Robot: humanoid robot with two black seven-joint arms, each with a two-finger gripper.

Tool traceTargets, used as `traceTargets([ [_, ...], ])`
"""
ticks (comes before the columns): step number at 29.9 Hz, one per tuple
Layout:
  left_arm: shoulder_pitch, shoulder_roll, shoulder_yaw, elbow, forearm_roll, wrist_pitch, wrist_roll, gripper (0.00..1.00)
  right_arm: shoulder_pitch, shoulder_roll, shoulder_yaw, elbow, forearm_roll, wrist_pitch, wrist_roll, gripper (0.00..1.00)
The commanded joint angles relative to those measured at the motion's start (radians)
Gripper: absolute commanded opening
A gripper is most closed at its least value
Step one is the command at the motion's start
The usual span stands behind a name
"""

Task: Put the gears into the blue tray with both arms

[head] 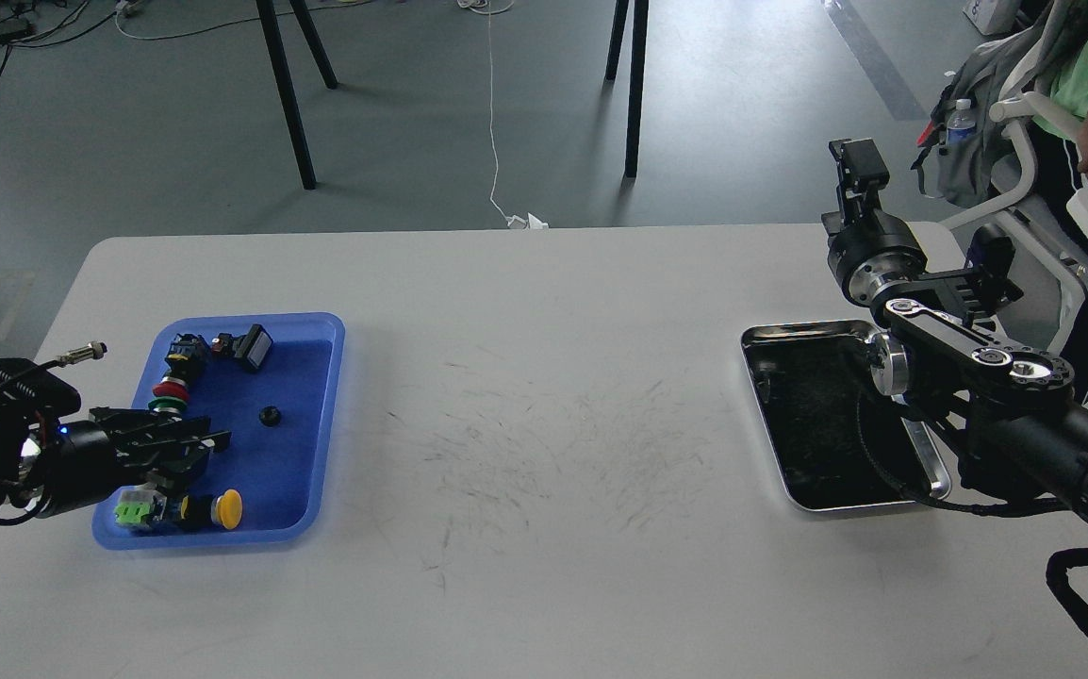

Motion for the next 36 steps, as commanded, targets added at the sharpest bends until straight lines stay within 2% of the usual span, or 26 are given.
traceTargets([
  [1, 0.000, 0.005, -0.002, -0.008, -0.002, 0.000, 0.000, 0.47, 0.000, 0.001, 0.000, 0.000, 0.000, 0.000, 0.000, 0.98],
  [5, 0.000, 0.007, -0.021, -0.008, -0.037, -0.003, 0.000, 0.53, 0.001, 0.001, 0.000, 0.002, 0.000, 0.000, 0.000, 0.98],
  [10, -0.011, 0.009, -0.094, -0.008, -0.219, -0.014, 0.000, 0.64, 0.001, 0.001, 0.000, 0.002, 0.002, 0.000, 0.000, 0.98],
  [13, -0.020, 0.009, -0.151, 0.007, -0.325, -0.031, 0.000, 0.78, 0.003, 0.001, 0.000, 0.003, 0.002, 0.000, 0.000, 0.98],
  [16, -0.022, 0.010, -0.229, 0.006, -0.417, -0.054, 0.000, 0.85, 0.004, 0.003, 0.000, 0.005, 0.002, 0.000, 0.000, 0.98],
  [18, -0.020, 0.019, -0.284, 0.006, -0.457, -0.066, 0.000, 0.96, 0.006, 0.001, 0.000, 0.005, 0.002, 0.000, 0.000, 0.98],
  [23, -0.017, 0.018, -0.424, 0.010, -0.540, -0.141, 0.000, 0.97, 0.011, 0.001, 0.000, 0.008, 0.002, 0.000, 0.000, 0.98],
  [27, -0.020, 0.013, -0.499, 0.039, -0.666, -0.296, 0.000, 0.97, 0.009, 0.001, 0.002, 0.014, 0.002, -0.001, -0.001, 0.98],
  [30, -0.020, -0.002, -0.568, 0.062, -0.814, -0.382, 0.000, 0.97, 0.011, 0.001, 0.002, 0.017, 0.003, -0.001, -0.004, 0.99],
  [32, -0.019, -0.014, -0.596, 0.070, -0.888, -0.414, 0.000, 0.98, 0.011, 0.001, 0.002, 0.017, 0.003, -0.001, -0.008, 0.99],
  [36, -0.022, -0.069, -0.607, 0.128, -0.960, -0.427, 0.000, 0.98, 0.018, 0.001, 0.002, 0.026, 0.003, -0.003, -0.009, 0.99],
])
